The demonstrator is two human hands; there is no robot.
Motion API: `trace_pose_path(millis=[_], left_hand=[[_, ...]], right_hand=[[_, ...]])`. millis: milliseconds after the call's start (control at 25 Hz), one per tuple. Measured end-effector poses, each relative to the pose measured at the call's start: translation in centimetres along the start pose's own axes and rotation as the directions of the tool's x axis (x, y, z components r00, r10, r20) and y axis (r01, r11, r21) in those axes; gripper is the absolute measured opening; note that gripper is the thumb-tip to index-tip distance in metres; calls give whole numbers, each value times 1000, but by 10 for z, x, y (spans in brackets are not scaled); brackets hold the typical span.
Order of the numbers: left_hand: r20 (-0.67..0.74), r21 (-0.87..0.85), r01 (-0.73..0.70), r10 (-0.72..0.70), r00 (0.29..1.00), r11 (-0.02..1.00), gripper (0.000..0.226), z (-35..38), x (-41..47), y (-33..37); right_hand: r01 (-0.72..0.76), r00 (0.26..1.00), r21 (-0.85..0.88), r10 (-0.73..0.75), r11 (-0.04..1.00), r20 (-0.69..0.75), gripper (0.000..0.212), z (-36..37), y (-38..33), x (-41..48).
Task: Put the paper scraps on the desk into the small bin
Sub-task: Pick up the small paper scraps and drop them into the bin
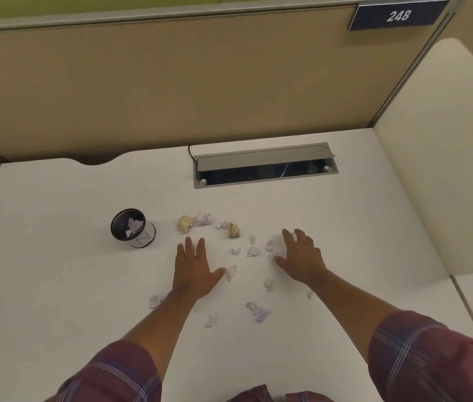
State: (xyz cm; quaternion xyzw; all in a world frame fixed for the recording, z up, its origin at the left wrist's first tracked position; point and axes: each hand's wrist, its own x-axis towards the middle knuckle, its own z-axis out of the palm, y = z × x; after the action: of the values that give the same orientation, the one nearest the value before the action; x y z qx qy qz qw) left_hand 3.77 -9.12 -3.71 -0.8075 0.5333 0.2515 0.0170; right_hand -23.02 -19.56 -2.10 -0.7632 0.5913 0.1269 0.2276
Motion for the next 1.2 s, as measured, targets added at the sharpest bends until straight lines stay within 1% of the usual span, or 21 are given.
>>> trace_pose_path(millis=[80,160,240,320,400,520,680,760,880,960,1040,1200], left_hand=[[32,-48,16,-15,999,999,104,8,0,7],[51,-109,21,-15,999,994,102,18,-5,17],[47,-124,-31,37,998,992,99,26,-12,31],[34,-76,-129,131,991,989,96,32,-17,44],[55,-14,-202,202,978,979,95,35,-19,54],[91,54,-253,248,965,966,94,38,-17,60],[115,146,-296,281,953,944,87,36,-21,57],[114,166,-315,299,947,934,80,37,-26,54],[99,164,-333,320,942,928,66,41,-32,46],[81,171,-353,344,936,920,63,43,-34,42],[84,165,-358,348,934,919,58,42,-36,42],[109,224,-366,350,930,903,33,45,-38,43]], right_hand=[[33,998,-15,-32,999,46,80,1,-4,13],[86,995,-56,-82,995,63,77,4,-13,21],[138,990,-110,-133,984,54,74,7,-21,27],[203,979,-148,-199,968,46,71,10,-29,29],[287,958,-198,-280,937,63,71,13,-35,29],[375,927,-276,-363,885,96,68,15,-39,25],[444,894,-314,-441,840,83,57,16,-31,10],[455,889,-291,-447,841,98,62,17,-27,2],[474,880,-251,-442,844,174,79,18,-27,-8],[493,868,-256,-452,832,204,85,18,-30,-15],[520,854,-285,-478,805,206,77,20,-34,-23],[549,835,-311,-526,776,160,40,23,-43,-37]])
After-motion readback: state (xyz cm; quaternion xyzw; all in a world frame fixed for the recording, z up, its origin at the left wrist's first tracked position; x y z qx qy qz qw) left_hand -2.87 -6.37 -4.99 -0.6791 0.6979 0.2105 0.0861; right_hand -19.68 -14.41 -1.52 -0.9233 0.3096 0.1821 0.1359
